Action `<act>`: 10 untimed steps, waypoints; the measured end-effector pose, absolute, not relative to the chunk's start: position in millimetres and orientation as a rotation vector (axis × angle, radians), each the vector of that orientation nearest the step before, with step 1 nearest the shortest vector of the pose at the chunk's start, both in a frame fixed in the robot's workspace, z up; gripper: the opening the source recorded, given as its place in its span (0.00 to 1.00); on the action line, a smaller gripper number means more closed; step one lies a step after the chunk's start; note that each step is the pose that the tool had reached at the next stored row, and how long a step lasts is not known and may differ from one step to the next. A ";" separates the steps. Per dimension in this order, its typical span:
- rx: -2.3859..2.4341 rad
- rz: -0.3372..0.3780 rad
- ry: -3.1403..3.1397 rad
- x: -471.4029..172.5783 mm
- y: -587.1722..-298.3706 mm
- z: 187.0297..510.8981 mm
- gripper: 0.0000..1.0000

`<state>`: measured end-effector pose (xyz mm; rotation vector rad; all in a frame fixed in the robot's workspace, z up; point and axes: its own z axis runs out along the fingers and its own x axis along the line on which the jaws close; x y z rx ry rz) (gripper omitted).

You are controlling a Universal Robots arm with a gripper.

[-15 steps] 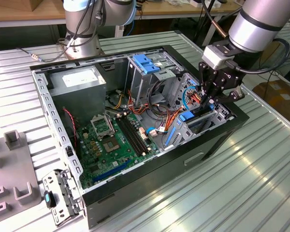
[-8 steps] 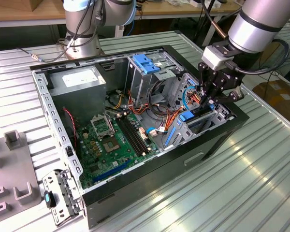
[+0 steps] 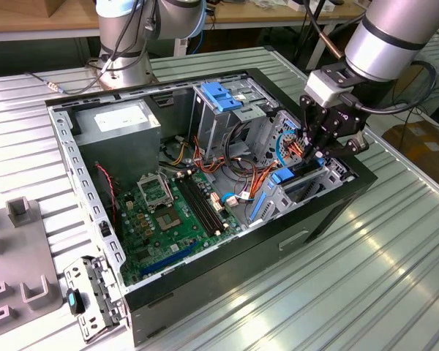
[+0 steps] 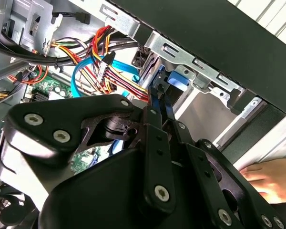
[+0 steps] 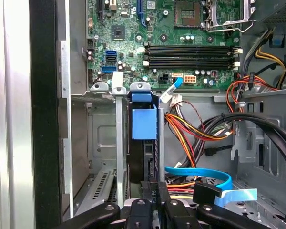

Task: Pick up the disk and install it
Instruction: 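Insert the first disk wire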

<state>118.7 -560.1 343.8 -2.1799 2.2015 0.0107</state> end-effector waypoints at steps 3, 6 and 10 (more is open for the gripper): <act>-2.179 0.016 2.201 118.7 -560.1 341.2 0.17; -2.178 0.018 2.200 118.7 -560.1 340.1 0.17; -2.178 0.019 2.199 118.7 -560.0 339.6 0.17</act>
